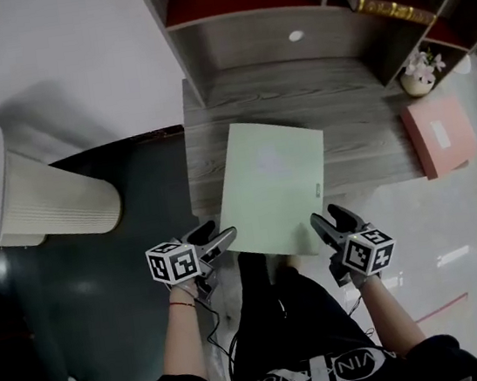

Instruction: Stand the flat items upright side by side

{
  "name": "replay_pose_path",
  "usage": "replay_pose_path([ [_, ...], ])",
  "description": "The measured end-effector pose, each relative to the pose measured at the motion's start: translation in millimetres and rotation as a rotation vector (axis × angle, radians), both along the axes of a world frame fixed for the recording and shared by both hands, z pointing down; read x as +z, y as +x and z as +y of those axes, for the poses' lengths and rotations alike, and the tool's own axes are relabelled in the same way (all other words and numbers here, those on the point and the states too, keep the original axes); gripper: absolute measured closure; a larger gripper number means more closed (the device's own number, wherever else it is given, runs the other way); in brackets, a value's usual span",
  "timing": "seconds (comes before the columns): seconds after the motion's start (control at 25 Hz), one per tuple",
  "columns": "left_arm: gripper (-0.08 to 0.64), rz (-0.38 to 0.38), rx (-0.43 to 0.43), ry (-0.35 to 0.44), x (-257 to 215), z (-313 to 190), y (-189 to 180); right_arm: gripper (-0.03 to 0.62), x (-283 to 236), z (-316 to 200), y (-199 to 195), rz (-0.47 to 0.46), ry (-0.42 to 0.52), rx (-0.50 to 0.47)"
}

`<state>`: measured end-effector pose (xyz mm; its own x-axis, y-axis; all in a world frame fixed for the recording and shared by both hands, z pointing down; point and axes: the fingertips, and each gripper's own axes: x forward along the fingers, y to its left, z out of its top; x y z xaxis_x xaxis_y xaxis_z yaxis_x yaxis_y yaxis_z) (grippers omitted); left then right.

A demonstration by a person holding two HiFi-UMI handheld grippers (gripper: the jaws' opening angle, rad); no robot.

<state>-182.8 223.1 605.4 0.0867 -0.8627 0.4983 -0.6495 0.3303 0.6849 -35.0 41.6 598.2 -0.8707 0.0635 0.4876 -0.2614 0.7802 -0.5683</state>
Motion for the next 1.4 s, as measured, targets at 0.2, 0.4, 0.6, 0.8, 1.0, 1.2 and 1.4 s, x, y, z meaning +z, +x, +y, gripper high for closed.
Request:
replay_pose_path([
  [0.2, 0.212, 0.132, 0.100, -0.010, 16, -21, -2, 0.322, 11, 1, -6, 0.075, -0.043, 0.003],
  [0.4, 0.204, 0.216, 0.217, -0.015, 28, -35, 5, 0.319, 17, 2, -13, 0.121, -0.081, 0.012],
  [0.6, 0.209, 0.318, 0.261, 0.029, 24, -37, 6, 0.315, 20, 0, -19, 0.159, -0.074, 0.017],
  [0.8, 0.207, 0.379, 0.323, -0.002, 34, -38, 25, 0.316, 23, -5, -21, 0.208, -0.045, 0.009],
  [1.0, 0.206, 0.370, 0.285, 0.035, 33, -42, 21, 0.322, 23, -7, -23, 0.197, -0.066, 0.015],
  [1.2, 0.219, 0.344, 0.309, 0.015, 26, -34, 35, 0.337, 19, -6, -19, 0.186, -0.014, -0.048],
  [1.4, 0.222, 0.184, 0.316, 0.044, 6, -33, 30, 0.339, 4, -6, -27, 0.123, 0.044, -0.103],
])
